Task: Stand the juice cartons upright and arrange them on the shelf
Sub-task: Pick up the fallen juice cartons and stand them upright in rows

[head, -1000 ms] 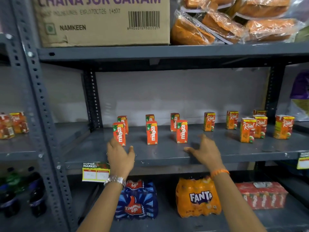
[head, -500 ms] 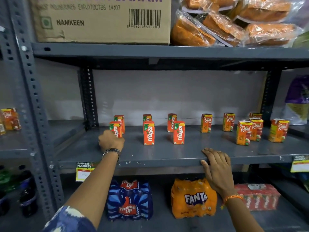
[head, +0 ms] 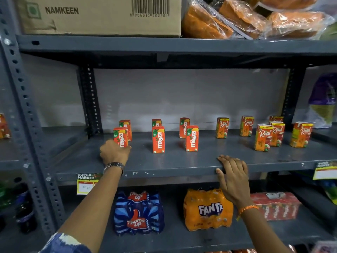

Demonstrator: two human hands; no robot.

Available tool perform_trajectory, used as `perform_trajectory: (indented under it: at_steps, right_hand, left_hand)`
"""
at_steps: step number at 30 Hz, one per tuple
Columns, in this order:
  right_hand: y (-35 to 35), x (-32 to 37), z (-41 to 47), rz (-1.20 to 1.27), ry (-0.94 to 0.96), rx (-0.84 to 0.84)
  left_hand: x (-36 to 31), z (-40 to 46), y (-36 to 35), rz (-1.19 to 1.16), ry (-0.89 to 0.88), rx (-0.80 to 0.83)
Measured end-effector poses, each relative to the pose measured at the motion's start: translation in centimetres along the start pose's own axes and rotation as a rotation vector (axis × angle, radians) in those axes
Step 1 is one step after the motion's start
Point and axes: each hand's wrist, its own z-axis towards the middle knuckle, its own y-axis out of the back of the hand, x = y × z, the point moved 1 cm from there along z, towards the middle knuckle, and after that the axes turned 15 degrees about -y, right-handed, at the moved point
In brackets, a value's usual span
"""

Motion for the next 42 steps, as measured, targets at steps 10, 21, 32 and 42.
perform_trajectory:
  at_steps: [10,21,32,42]
  right_hand:
    - [2.7,-6.5,1.4,0.0,-0.099,-0.058]
    - [8.0,-14.1,5.1,0.093,-0.045,-0.003]
    - [7.4,-13.0,15.8,0.259,-0.58,0.359]
    - [2.9,-8.9,17.5,0.384,-0.514,0.563]
  left_hand:
    - [-6.0,-10.1,-3.8,0.031,-0.66,-0.166]
    - [-10.8,-21.2,-17.6,0.199,-0.993,0.141]
    - [-9.9,-21.3,-19.0,0.235,-1.007,0.051]
    - [-9.7,-21.3,-19.2,0.282,-1.012,0.023]
